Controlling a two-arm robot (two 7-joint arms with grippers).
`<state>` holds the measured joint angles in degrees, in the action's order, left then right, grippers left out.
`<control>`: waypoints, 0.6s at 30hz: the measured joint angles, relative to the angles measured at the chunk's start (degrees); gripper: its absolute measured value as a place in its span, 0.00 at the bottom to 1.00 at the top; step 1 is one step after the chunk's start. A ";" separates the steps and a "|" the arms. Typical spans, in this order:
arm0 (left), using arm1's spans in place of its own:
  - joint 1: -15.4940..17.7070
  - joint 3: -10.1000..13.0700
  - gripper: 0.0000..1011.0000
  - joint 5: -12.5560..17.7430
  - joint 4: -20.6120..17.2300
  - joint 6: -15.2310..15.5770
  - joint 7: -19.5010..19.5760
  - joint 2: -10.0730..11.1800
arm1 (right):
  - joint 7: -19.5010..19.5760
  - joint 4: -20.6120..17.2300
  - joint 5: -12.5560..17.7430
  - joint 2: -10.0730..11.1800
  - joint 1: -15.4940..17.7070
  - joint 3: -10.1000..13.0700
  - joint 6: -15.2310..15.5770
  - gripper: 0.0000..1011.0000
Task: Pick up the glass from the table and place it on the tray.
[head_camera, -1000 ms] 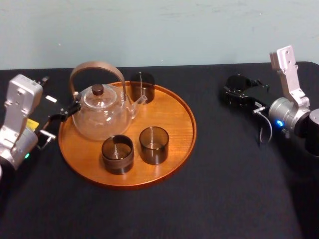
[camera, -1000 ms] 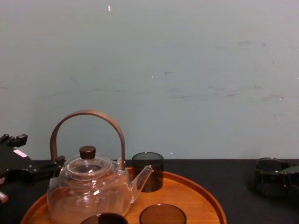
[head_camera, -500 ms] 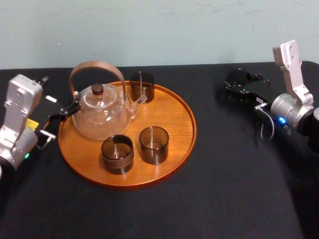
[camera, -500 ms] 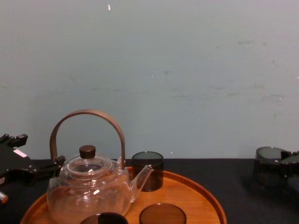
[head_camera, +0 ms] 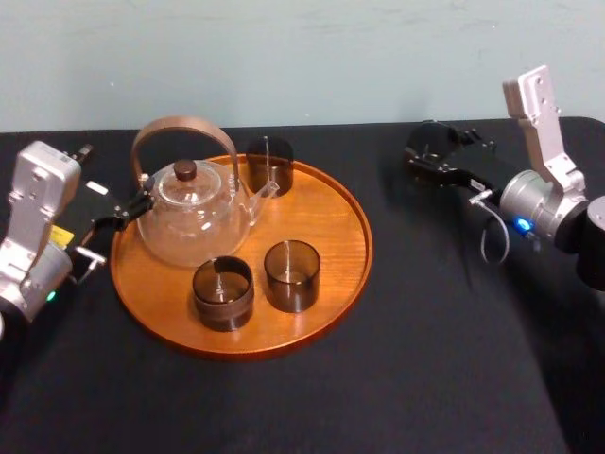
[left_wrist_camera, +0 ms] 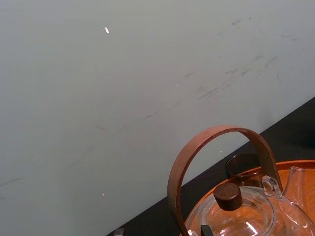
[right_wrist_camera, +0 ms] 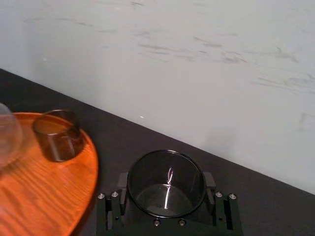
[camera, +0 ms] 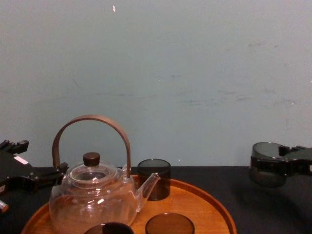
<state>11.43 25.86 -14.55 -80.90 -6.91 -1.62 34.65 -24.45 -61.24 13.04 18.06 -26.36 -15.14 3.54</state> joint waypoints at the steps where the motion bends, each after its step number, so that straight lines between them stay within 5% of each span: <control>1: 0.00 0.00 1.00 0.00 0.00 0.00 0.00 0.00 | -0.18 -0.66 0.03 0.02 0.21 -0.37 0.11 0.90; 18: 0.00 0.00 1.00 0.00 0.00 0.00 0.00 0.00 | -2.72 -2.17 1.46 -1.34 -0.18 -4.64 -0.14 0.89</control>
<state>11.43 25.86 -14.55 -80.90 -6.91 -1.62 34.65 -27.17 -63.41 14.50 16.71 -26.54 -19.78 3.40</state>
